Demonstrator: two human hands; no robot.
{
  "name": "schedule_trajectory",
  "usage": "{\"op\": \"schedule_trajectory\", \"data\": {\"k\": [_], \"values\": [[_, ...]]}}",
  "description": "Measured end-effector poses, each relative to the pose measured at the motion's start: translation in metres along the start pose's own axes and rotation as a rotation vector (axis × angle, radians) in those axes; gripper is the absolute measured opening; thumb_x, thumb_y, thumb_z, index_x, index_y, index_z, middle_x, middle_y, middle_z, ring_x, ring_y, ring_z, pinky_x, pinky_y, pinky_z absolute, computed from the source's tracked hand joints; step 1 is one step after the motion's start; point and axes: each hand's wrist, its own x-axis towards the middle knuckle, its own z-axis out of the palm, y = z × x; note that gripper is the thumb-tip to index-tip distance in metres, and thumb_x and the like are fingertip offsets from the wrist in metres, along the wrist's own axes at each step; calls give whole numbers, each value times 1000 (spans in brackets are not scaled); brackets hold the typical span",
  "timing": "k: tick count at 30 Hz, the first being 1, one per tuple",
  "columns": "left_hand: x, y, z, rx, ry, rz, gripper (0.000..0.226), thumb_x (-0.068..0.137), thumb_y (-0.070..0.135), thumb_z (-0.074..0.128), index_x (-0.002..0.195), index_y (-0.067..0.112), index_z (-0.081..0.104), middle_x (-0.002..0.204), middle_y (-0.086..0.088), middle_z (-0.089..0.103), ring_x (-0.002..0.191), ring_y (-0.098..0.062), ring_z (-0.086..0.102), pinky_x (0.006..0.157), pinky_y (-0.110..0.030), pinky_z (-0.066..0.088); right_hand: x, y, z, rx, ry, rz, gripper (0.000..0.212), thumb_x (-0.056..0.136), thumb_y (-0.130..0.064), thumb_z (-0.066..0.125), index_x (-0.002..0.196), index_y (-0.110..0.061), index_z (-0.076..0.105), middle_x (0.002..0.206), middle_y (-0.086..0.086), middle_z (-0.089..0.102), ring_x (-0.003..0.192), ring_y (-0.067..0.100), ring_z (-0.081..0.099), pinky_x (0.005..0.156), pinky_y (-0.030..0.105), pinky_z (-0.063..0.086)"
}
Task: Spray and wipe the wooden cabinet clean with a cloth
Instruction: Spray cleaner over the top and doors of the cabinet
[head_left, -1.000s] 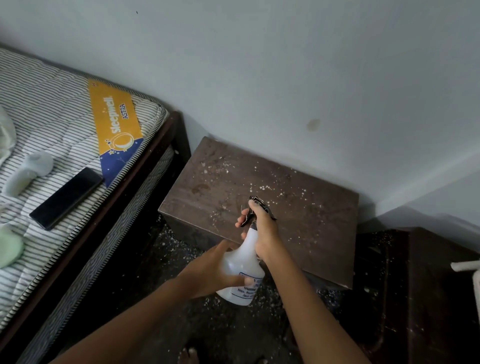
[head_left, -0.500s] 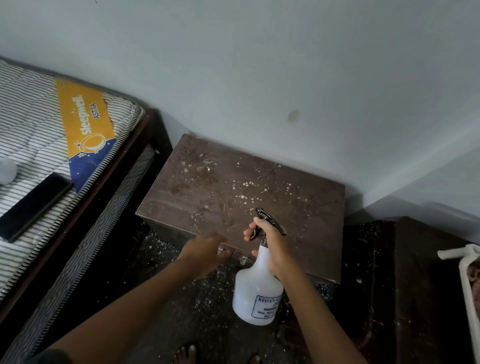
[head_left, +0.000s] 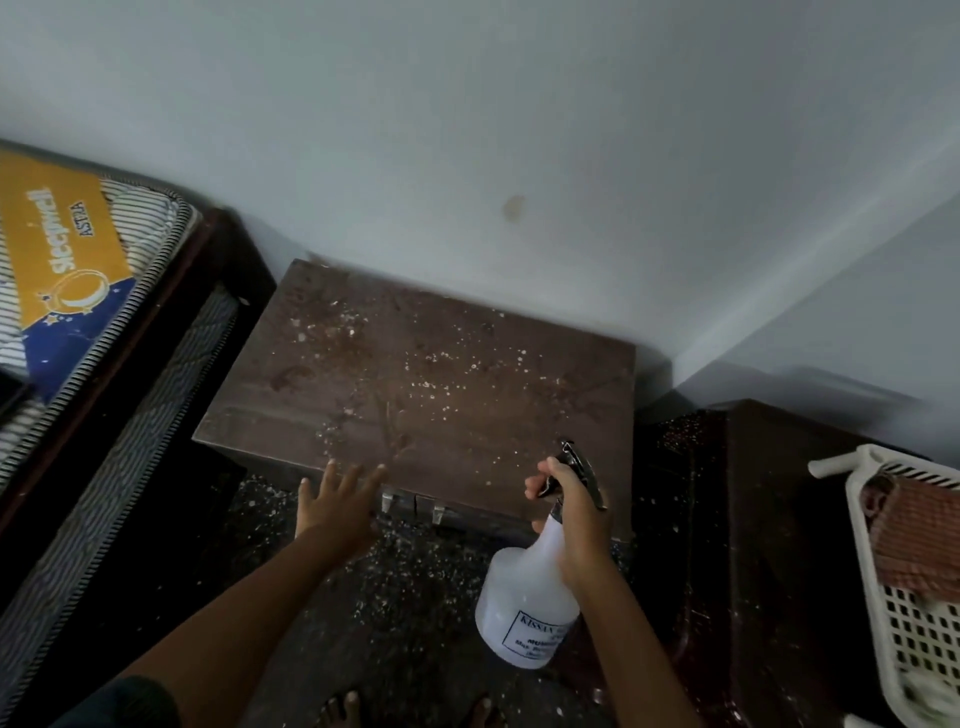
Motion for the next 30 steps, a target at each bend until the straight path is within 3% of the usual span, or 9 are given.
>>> {"op": "schedule_trajectory", "data": {"k": [3, 8, 15, 19, 23, 26, 28, 30], "values": [[3, 8, -1, 2, 33, -18, 80, 91, 48, 46, 150, 28, -3, 159, -3, 6, 147, -32, -3, 117, -52, 10, 8, 4, -11, 43, 106, -1, 16, 88, -20, 58, 84, -6, 64, 69, 6, 63, 68, 15, 59, 52, 27, 44], [8, 15, 1, 44, 37, -26, 73, 90, 57, 36, 149, 26, 9, 159, -7, 9, 147, -29, 1, 118, -49, 9, 16, 2, -23, 143, 288, -15, 24, 90, -18, 56, 69, -6, 57, 58, 6, 51, 51, 14, 48, 44, 24, 37], [9, 16, 2, 129, 17, -29, 71, 90, 60, 30, 149, 25, 12, 159, -11, 7, 147, -28, -1, 116, -51, 3, 18, 16, -39, 184, 342, -18, 10, 88, -15, 58, 87, -7, 65, 77, 7, 66, 74, 17, 62, 57, 30, 46], [6, 18, 5, 151, 12, -50, 74, 90, 61, 31, 150, 25, 8, 159, -11, 3, 147, -28, -2, 117, -50, 1, 13, 33, -45, 203, 401, 9, 26, 91, -19, 55, 68, -9, 55, 61, 7, 54, 58, 19, 52, 52, 29, 40], [8, 20, -1, 193, 10, -47, 72, 90, 61, 31, 149, 25, 13, 158, -12, 9, 147, -28, 1, 118, -50, 2, 5, 52, -48, 174, 417, 59, 32, 92, -20, 54, 64, -7, 52, 57, 9, 49, 51, 19, 45, 49, 29, 37], [12, 19, -8, 196, -21, -43, 71, 89, 61, 33, 148, 26, 17, 157, -11, 13, 147, -28, 2, 117, -51, -1, 1, 70, -50, 132, 372, 153, 19, 88, -19, 60, 92, -1, 62, 74, 13, 64, 67, 21, 58, 54, 31, 44], [14, 19, -9, 201, -30, -38, 71, 88, 62, 33, 148, 27, 18, 157, -11, 14, 147, -28, 3, 117, -52, -2, -2, 78, -51, 133, 341, 209, 36, 85, -17, 64, 115, 0, 55, 92, 15, 67, 77, 20, 60, 55, 30, 47], [14, 20, -10, 204, -28, -38, 72, 88, 63, 34, 148, 27, 19, 157, -11, 15, 147, -28, 5, 116, -53, -2, -5, 81, -50, 90, 311, 202, 29, 84, -13, 65, 109, -3, 55, 86, 11, 65, 77, 19, 58, 55, 30, 47]]}}
